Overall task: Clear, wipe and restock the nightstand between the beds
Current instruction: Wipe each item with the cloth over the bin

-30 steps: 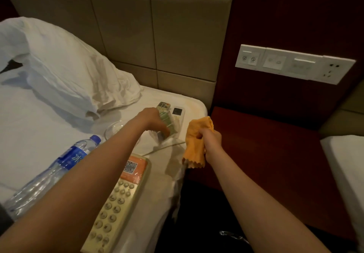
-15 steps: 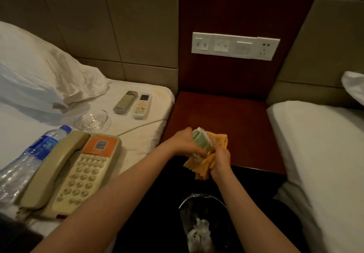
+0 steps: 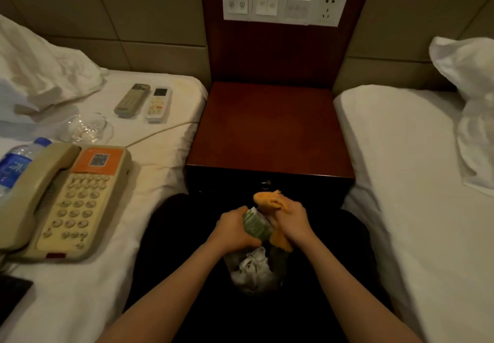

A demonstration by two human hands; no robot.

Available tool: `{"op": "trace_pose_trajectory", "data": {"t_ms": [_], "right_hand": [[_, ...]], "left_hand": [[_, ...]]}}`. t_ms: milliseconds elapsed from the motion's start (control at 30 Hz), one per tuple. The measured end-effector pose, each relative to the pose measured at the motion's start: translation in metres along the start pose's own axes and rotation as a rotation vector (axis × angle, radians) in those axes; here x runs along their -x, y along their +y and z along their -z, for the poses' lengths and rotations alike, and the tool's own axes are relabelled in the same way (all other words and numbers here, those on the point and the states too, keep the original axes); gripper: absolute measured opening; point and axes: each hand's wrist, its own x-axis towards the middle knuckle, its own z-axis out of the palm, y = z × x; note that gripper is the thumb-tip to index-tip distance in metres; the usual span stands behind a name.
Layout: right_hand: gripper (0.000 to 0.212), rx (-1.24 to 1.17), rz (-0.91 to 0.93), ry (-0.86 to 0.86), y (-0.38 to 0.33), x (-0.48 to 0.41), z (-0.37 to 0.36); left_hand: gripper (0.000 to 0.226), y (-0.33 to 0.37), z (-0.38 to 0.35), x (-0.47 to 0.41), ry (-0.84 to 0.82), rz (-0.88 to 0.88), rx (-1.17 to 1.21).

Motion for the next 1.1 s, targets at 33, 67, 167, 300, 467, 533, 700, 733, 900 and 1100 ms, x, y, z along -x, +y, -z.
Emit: {"op": "trace_pose_trajectory", "data": {"t_ms": [33,67,167,300,467,533,700,733,900,1100], "right_hand": [[0.025,0.083,0.013,-0.040,0.003,0.001,-0.005],[0.026,0.156,-0.008,-0.041,0.007,-0.001,-0.007],[0.028,0.184,-0.095,0.042,0.012,-0.002,-0.007],[0.031,0.117,0.059,-0.052,0.005,0.003,-0.009],[0.036,0.156,0.043,0.024,0.010,0.004,-0.011],[0.033,0.168,0.091,-0.011,0.009,0.005,-0.015],[0.029,0.223,-0.082,0.102,0.019,0.003,-0.017],[0.029,0.215,0.001,0.119,0.018,0.002,-0.019],[0.039,0.228,-0.048,0.035,0.025,0.001,-0.026],[0.055,0.336,0.215,-0.037,0.021,0.011,-0.037]], "left_hand": [[0.044,-0.003,-0.001,-0.001,0.007,-0.005,0.022],[0.043,-0.004,0.000,-0.002,0.021,-0.003,0.046],[0.054,-0.006,0.000,-0.006,0.116,0.046,0.119],[0.051,-0.010,-0.005,-0.009,0.145,0.055,0.077],[0.046,-0.009,-0.009,-0.012,0.195,0.069,0.113],[0.044,-0.010,-0.009,-0.013,0.200,0.085,0.122],[0.037,-0.010,-0.008,-0.017,0.203,0.139,0.195],[0.036,-0.009,-0.008,-0.018,0.208,0.152,0.215],[0.037,-0.011,-0.013,-0.021,0.211,0.250,0.308],[0.053,-0.015,-0.017,-0.025,0.229,0.395,0.640]]}}
